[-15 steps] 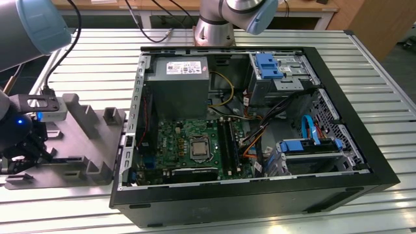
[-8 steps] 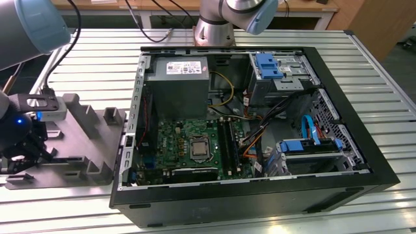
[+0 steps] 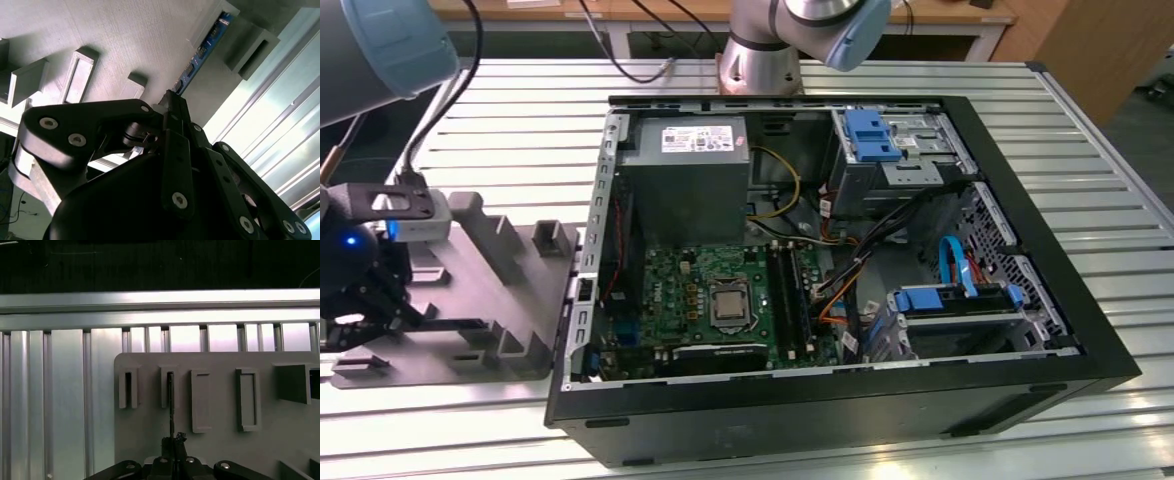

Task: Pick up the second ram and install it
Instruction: 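Pick up the second ram and move it above second insertion slot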

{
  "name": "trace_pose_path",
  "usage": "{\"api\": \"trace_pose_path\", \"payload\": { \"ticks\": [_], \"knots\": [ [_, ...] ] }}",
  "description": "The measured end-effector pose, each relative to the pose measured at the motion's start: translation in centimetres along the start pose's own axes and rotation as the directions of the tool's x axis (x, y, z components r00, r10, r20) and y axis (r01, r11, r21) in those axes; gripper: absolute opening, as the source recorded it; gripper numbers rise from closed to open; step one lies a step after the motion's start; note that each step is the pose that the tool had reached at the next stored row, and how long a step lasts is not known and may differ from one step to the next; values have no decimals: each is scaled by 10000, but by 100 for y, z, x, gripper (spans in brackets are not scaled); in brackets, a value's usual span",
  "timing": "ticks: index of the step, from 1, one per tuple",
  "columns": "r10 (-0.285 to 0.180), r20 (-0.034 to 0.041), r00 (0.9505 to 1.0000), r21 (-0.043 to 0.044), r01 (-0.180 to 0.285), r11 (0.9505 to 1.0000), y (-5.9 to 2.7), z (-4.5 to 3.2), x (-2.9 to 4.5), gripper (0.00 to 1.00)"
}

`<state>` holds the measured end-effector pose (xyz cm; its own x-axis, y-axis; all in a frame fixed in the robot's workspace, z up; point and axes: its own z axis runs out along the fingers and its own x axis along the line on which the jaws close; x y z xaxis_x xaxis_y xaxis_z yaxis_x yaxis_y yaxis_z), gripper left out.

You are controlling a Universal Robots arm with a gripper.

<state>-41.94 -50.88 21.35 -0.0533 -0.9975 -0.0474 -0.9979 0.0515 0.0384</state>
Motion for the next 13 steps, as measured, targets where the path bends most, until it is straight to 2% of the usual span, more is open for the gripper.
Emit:
{"api": "trace_pose_path", "payload": {
  "ticks": [10,13],
  "knots": [
    [0,-1,10000,-1,0,10000,7,-170,-8,12],
    [0,2,10000,2,0,10000,7,-193,-9,12]
  ]
}}
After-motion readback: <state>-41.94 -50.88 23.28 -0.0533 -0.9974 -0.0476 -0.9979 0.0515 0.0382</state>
